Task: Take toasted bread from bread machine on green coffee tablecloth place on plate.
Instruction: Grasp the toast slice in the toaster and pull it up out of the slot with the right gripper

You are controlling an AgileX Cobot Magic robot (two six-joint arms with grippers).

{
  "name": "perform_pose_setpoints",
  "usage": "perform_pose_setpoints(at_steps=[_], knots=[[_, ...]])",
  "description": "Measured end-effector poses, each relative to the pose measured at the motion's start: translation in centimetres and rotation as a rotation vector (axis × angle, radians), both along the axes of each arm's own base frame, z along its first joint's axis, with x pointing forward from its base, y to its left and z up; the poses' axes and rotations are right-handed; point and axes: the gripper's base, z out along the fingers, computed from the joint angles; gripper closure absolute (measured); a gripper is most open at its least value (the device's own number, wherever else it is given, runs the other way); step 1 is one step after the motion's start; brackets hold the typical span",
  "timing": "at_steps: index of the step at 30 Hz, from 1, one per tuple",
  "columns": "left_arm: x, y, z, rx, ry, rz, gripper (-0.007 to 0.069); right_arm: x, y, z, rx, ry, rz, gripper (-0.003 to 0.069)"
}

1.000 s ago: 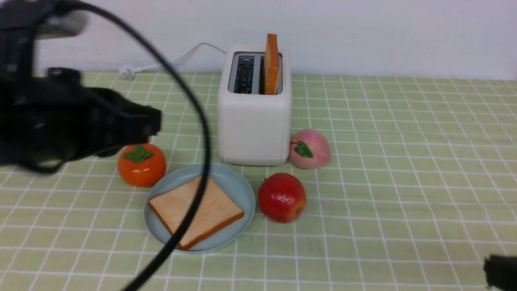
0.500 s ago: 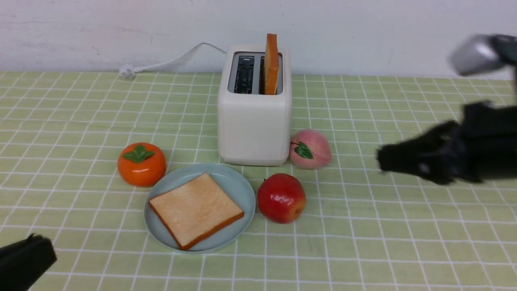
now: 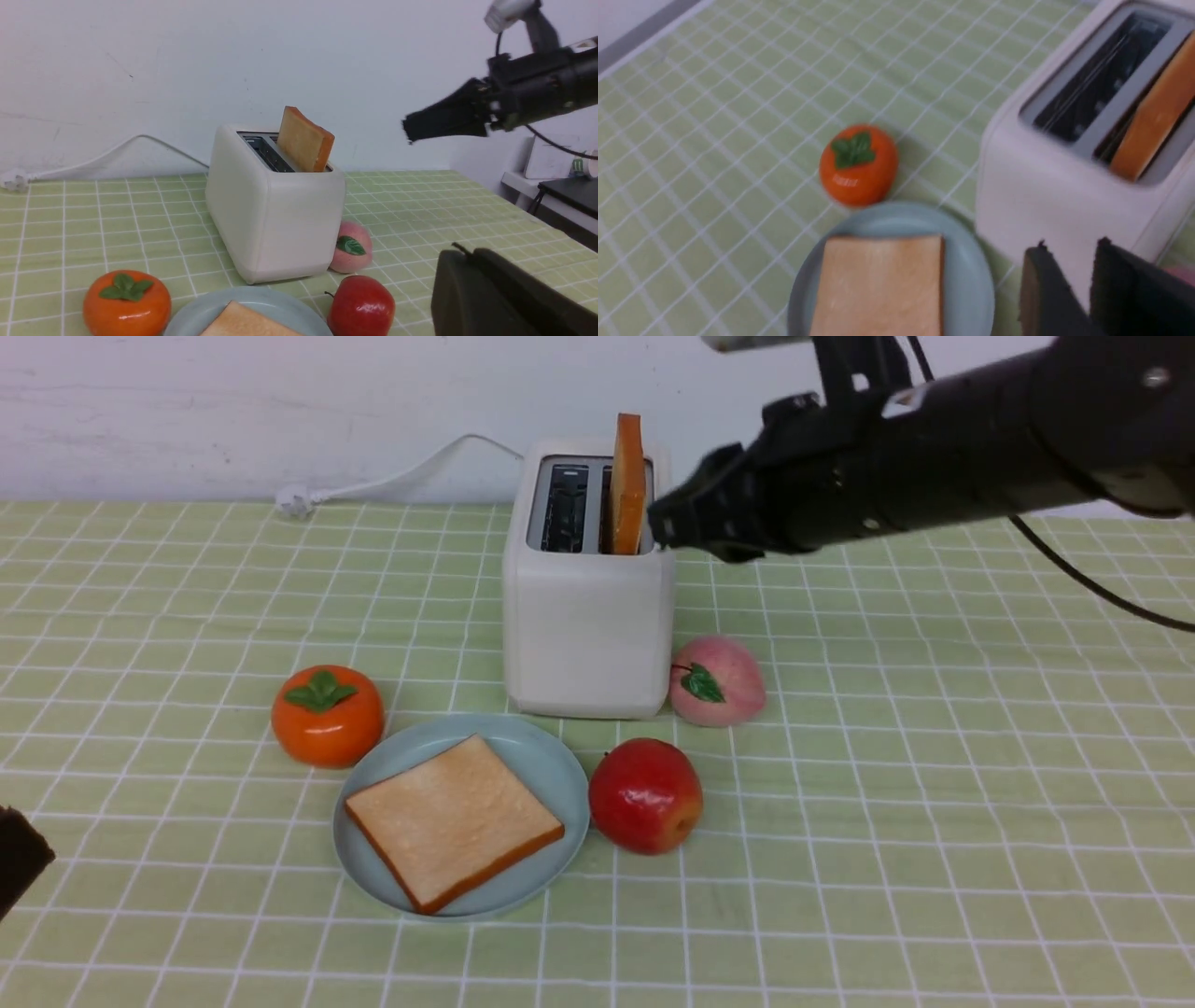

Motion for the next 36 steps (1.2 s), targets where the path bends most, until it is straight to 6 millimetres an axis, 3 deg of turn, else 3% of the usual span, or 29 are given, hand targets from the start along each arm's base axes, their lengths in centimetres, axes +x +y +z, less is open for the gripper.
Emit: perform_pose_setpoints(at_steps=[2, 4, 6, 9, 12, 20, 27, 33, 36], knots=[[0.0, 0.0, 0.0, -0.001, -0.001, 0.001, 0.0638, 1.2, 0.3, -0.6, 0.018, -0.024, -0.04, 0.033], [0.0, 0.0, 0.0, -0.002, -0.001, 0.001, 0.0638, 2.2, 0.5, -1.4, 0.032, -0.038, -0.074, 0.0281], [0.0, 0.0, 0.0, -0.002, -0.002, 0.001, 0.0638, 4.0, 0.7, -2.8, 0.061, -0.079, -0.155, 0.016], [0.0, 0.0, 0.0, -0.002, -0.002, 0.001, 0.0638, 5.9, 0.8, -4.5, 0.087, -0.127, -0.246, 0.0067], [0.0, 0.0, 0.0, -0.003, -0.003, 0.002, 0.0638, 7.1, 1.1, -5.5, 0.093, -0.136, -0.273, 0.0046], [0.0, 0.0, 0.0, -0.003, -0.001, 0.0, 0.0638, 10.6, 3.0, -7.6, 0.097, -0.139, -0.272, 0.0131], [0.0, 0.0, 0.0, -0.002, 0.003, -0.002, 0.0638, 11.3, 3.2, -9.1, 0.087, -0.126, -0.281, 0.0193], [0.0, -0.1, -0.1, 0.002, 0.011, -0.008, 0.0638, 11.5, 3.1, -8.9, 0.096, -0.15, -0.302, 0.0333], [0.0, -0.1, -0.2, 0.005, 0.017, -0.012, 0.0638, 11.5, 3.1, -8.8, 0.099, -0.159, -0.308, 0.0437]])
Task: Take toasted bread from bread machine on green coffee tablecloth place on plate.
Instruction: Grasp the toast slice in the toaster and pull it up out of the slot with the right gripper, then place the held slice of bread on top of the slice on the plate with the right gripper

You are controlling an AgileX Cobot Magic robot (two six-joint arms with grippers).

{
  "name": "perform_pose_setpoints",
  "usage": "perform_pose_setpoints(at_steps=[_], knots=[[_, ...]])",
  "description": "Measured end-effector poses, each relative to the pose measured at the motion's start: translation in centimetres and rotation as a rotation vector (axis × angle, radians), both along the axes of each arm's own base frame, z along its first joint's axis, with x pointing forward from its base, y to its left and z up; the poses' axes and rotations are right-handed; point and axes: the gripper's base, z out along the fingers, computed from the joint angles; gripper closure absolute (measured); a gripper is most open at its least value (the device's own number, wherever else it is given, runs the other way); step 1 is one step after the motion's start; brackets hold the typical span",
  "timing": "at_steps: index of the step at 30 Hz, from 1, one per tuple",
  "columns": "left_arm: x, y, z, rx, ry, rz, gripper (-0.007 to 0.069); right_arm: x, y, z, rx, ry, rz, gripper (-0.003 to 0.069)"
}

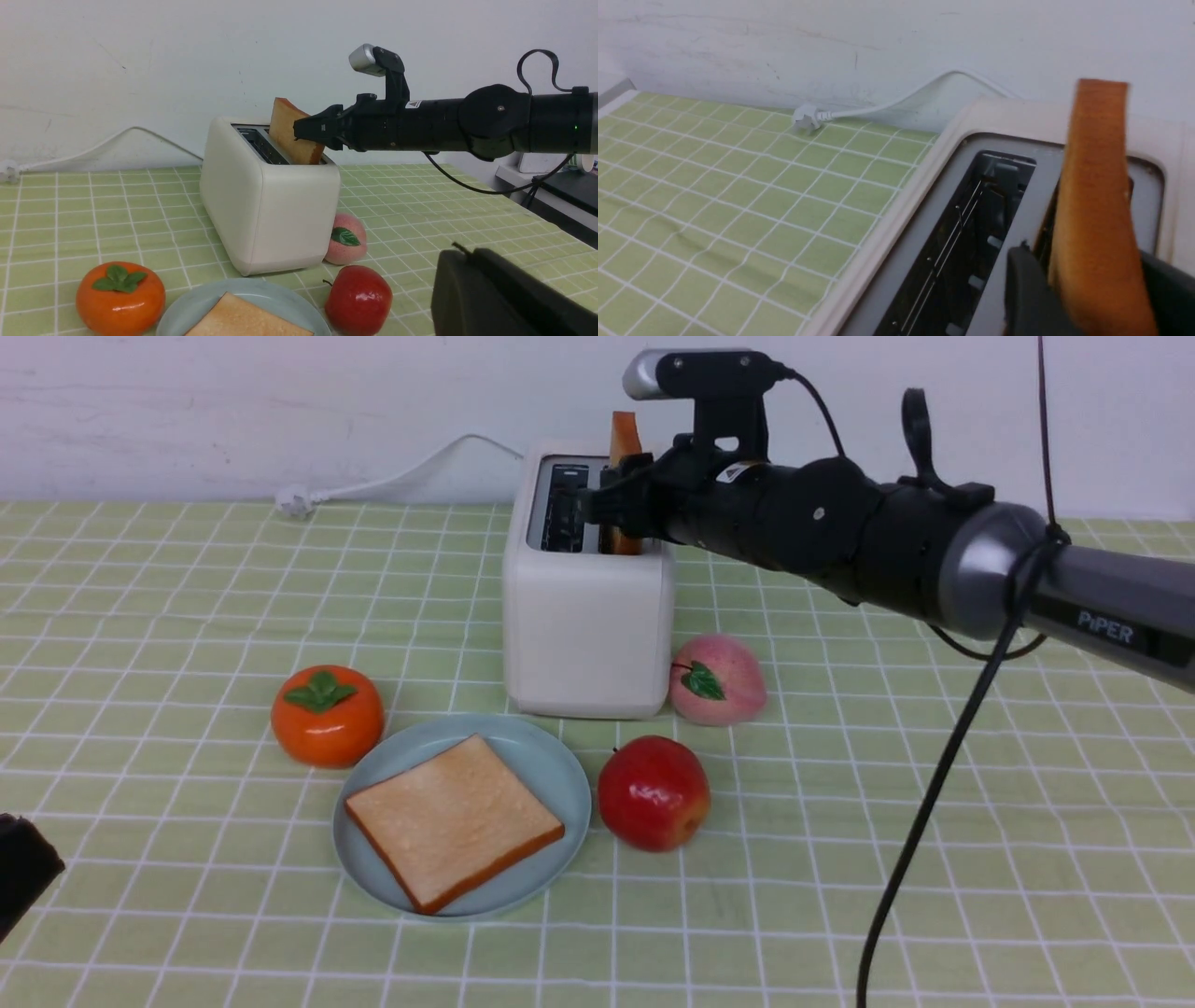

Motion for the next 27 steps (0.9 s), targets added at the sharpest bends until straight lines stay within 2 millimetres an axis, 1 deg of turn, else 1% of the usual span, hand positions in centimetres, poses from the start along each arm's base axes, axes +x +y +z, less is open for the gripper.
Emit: perform_pose_setpoints(at_steps=[2, 4, 9, 11, 12, 13, 14, 15, 18, 19, 20, 21, 22, 25, 27], knots=[[0.0, 0.0, -0.1, 0.004, 0.005, -0.003, 0.0638, 0.0, 0.0, 0.0, 0.001, -0.001, -0.002, 0.0496], [0.0, -0.1, -0.1, 0.011, 0.012, -0.008, 0.0638, 0.0, 0.0, 0.0, 0.001, -0.001, -0.002, 0.053], [0.0, -0.1, -0.3, 0.03, 0.017, -0.01, 0.0638, 0.0, 0.0, 0.3, 0.006, -0.005, -0.002, 0.0533], [0.0, -0.1, -0.3, 0.04, 0.017, -0.009, 0.0638, -0.4, -0.1, 1.3, 0.013, -0.013, 0.008, 0.0533], [0.0, -0.1, -0.3, 0.041, 0.017, -0.008, 0.0638, -0.7, -0.2, 2.1, 0.019, -0.021, 0.015, 0.0533], [0.0, -0.1, -0.3, 0.041, 0.017, -0.008, 0.0638, -0.8, -0.2, 2.3, 0.019, -0.018, 0.02, 0.0533], [0.0, -0.1, -0.3, 0.041, 0.017, -0.008, 0.0638, -1.8, -0.5, 4.7, 0.034, -0.049, 0.036, 0.0533], [0.0, -0.1, -0.3, 0.041, 0.017, -0.008, 0.0638, -2.2, -0.6, 5.5, 0.036, -0.055, 0.048, 0.0533], [0.0, -0.1, -0.3, 0.044, 0.016, -0.007, 0.0638, -4.6, -1.2, 9.6, 0.053, -0.073, 0.11, 0.0533], [0.0, -0.1, -0.3, 0.045, 0.017, -0.007, 0.0638, -4.9, -1.2, 9.8, 0.051, -0.067, 0.122, 0.0533], [0.0, -0.1, -0.3, 0.044, 0.017, -0.007, 0.0638, -5.8, -1.5, 11.2, 0.054, -0.073, 0.146, 0.0533], [0.0, -0.1, -0.3, 0.044, 0.017, -0.007, 0.0638, -7.7, -1.8, 13.1, 0.046, -0.058, 0.207, 0.0533], [0.0, -0.1, -0.3, 0.045, 0.018, -0.008, 0.0638, -8.7, -2.0, 13.9, 0.036, -0.043, 0.244, 0.0533], [0.0, -0.1, -0.3, 0.046, 0.018, -0.008, 0.0637, -11.1, -2.2, 15.2, 0.002, 0.019, 0.346, 0.0533], [0.0, -0.1, -0.3, 0.046, 0.018, -0.008, 0.0637, -12.4, -2.2, 15.3, -0.016, 0.088, 0.417, 0.0533]])
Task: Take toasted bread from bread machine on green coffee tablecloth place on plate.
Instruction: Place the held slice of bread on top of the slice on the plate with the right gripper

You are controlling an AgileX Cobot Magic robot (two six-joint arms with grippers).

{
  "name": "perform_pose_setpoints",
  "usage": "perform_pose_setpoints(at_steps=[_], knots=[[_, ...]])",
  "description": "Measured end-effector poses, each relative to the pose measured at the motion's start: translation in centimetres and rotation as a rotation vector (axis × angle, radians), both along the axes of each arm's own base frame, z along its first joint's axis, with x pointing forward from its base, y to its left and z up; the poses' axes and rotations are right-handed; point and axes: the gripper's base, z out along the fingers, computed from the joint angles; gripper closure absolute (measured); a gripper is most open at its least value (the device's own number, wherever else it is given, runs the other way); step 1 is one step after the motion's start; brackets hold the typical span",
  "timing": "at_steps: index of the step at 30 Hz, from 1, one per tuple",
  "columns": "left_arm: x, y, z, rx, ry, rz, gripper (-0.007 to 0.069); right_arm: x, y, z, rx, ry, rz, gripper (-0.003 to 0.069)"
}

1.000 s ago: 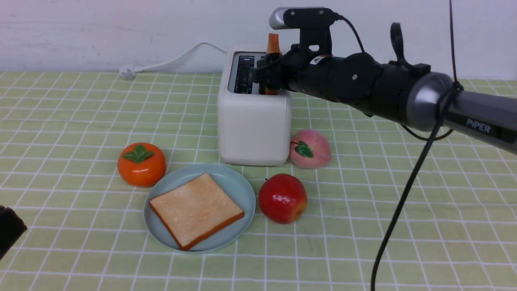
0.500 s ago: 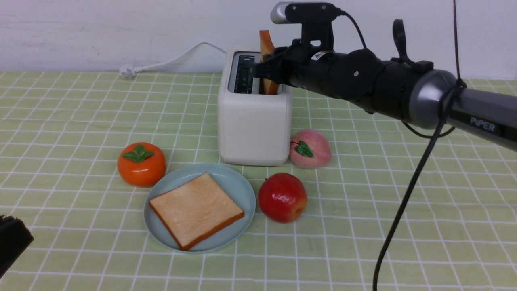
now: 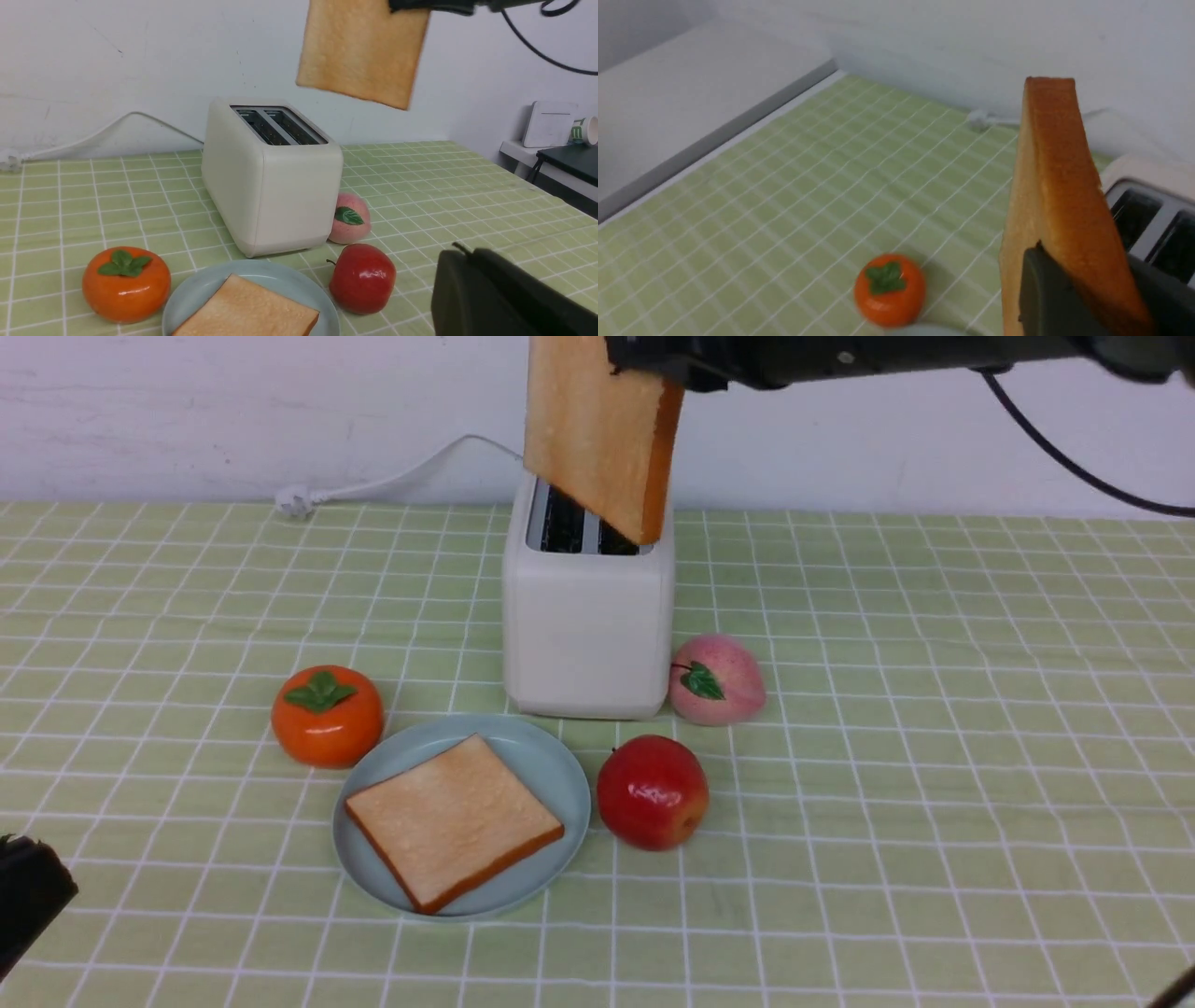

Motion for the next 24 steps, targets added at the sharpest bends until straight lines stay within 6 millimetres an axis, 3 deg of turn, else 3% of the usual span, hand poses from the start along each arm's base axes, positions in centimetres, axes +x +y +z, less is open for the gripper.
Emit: perform_pose_setpoints(at_steps=[7, 12, 15, 19, 24], knots=[[-0.1, -0.2, -0.3, 0.015, 0.03, -0.019, 0.0637, -1.8, 0.4, -1.8, -0.041, 0.199, 0.137, 0.0533], [-0.5, -0.7, -1.6, 0.092, 0.153, -0.098, 0.0636, -2.2, 0.7, -5.5, -0.028, 0.349, 0.157, 0.0533], [-0.8, -0.8, -2.2, 0.136, 0.201, -0.123, 0.0635, -2.3, 1.0, -6.8, -0.014, 0.378, 0.159, 0.0533], [-1.0, -0.8, -3.1, 0.227, 0.265, -0.143, 0.0634, -2.7, 2.1, -8.2, 0.026, 0.385, 0.158, 0.0533], [-1.1, -0.5, -3.5, 0.261, 0.307, -0.124, 0.0634, -2.3, 5.4, -10.5, 0.066, 0.385, 0.16, 0.0533]])
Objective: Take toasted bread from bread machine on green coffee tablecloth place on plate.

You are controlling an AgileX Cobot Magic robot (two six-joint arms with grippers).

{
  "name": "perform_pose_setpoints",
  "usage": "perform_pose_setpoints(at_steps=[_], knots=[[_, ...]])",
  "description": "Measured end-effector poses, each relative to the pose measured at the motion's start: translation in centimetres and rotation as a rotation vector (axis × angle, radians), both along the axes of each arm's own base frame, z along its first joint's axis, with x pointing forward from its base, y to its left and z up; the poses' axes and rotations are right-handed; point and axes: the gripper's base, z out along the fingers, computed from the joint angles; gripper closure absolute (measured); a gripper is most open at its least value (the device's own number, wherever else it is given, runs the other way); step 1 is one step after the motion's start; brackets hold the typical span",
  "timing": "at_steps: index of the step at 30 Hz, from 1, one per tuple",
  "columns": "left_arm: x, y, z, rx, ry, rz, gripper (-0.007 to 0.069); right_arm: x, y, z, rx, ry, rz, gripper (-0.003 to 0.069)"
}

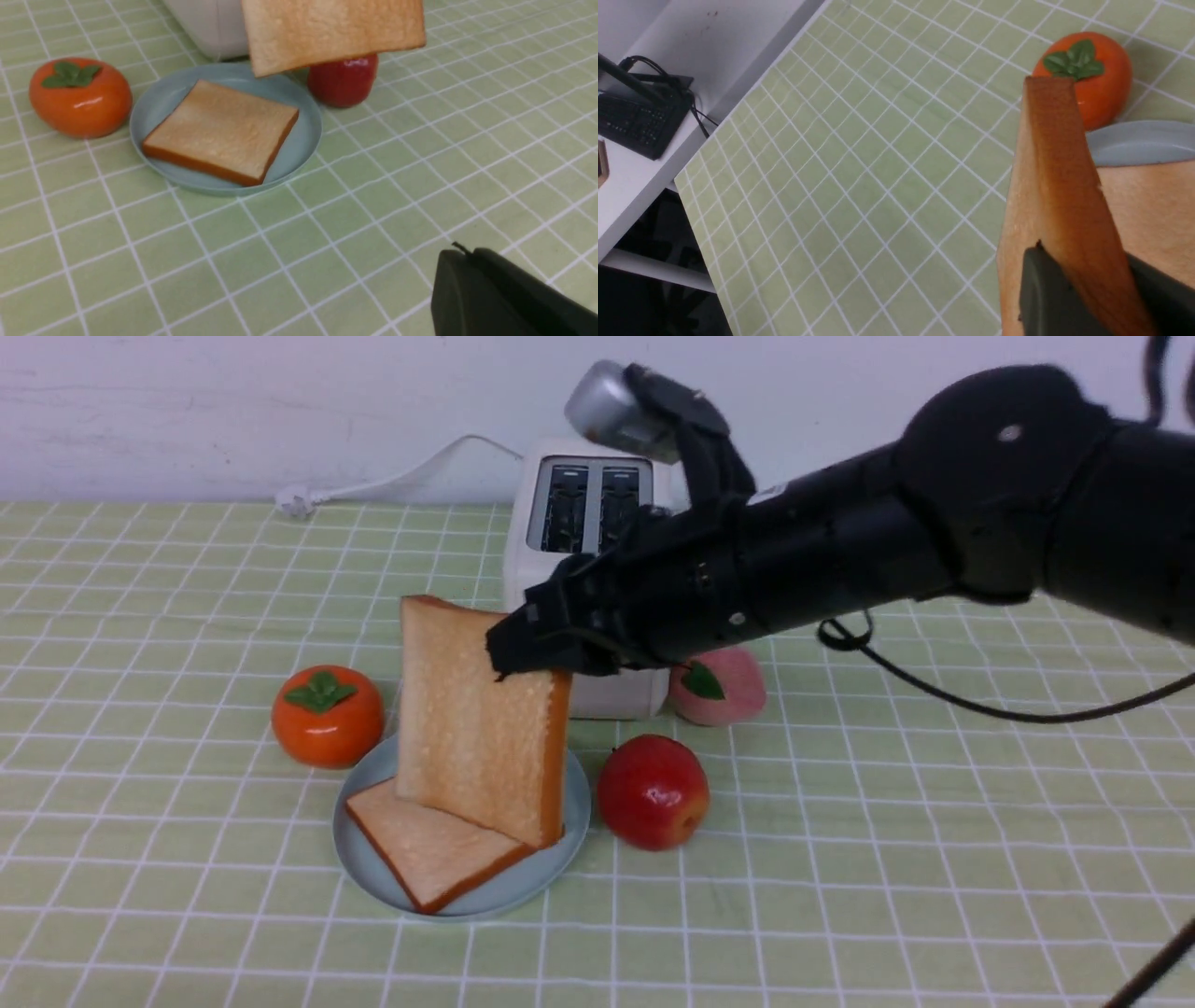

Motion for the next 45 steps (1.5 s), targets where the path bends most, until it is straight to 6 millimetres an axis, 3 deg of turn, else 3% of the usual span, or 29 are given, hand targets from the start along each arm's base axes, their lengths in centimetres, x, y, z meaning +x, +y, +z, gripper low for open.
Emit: perform_pose_setpoints(at_steps=[5, 20, 22, 28, 30, 35, 37, 38, 40, 41, 45], knots=[[0.3, 0.3, -0.6, -0.007, 0.036, 0.056, 0.0634, 1.7, 1.2, -3.2, -0.005, 0.05, -0.059, 0.0533], [0.6, 0.4, -1.0, -0.05, 0.044, 0.096, 0.0633, 5.2, 3.3, -8.8, 0.107, 0.172, -0.187, 0.0529], [0.6, 0.4, -1.0, -0.05, 0.044, 0.096, 0.0633, 5.4, 3.4, -9.5, 0.098, 0.181, -0.194, 0.049], [0.6, 0.4, -1.0, -0.05, 0.044, 0.096, 0.063, 5.3, 3.3, -9.7, 0.062, 0.155, -0.172, 0.0252], [0.6, 0.4, -1.0, -0.05, 0.044, 0.096, 0.0629, 5.1, 3.0, -8.8, 0.022, 0.098, -0.147, 0.0169], [0.6, 0.4, -1.0, -0.05, 0.043, 0.096, 0.0627, 4.0, 1.9, -5.2, -0.023, 0.006, -0.137, 0.0176], [0.6, 0.4, -0.9, -0.053, 0.038, 0.098, 0.0627, 2.6, 0.8, -2.2, -0.066, -0.057, -0.121, 0.0225], [0.6, 0.4, -0.9, -0.054, 0.036, 0.098, 0.0627, 2.5, 0.6, -2.0, -0.079, -0.061, -0.116, 0.023], [0.7, 0.4, -0.8, -0.06, 0.023, 0.102, 0.0626, 0.3, -1.2, 1.5, -0.149, -0.116, -0.097, 0.0309], [0.7, 0.4, -0.8, -0.06, 0.023, 0.102, 0.0626, 0.1, -1.4, 1.7, -0.169, -0.116, -0.095, 0.0316], [0.8, 0.4, -0.6, -0.077, 0.006, 0.106, 0.0633, -3.6, -5.4, 5.8, -0.338, -0.134, -0.14, 0.0468]])
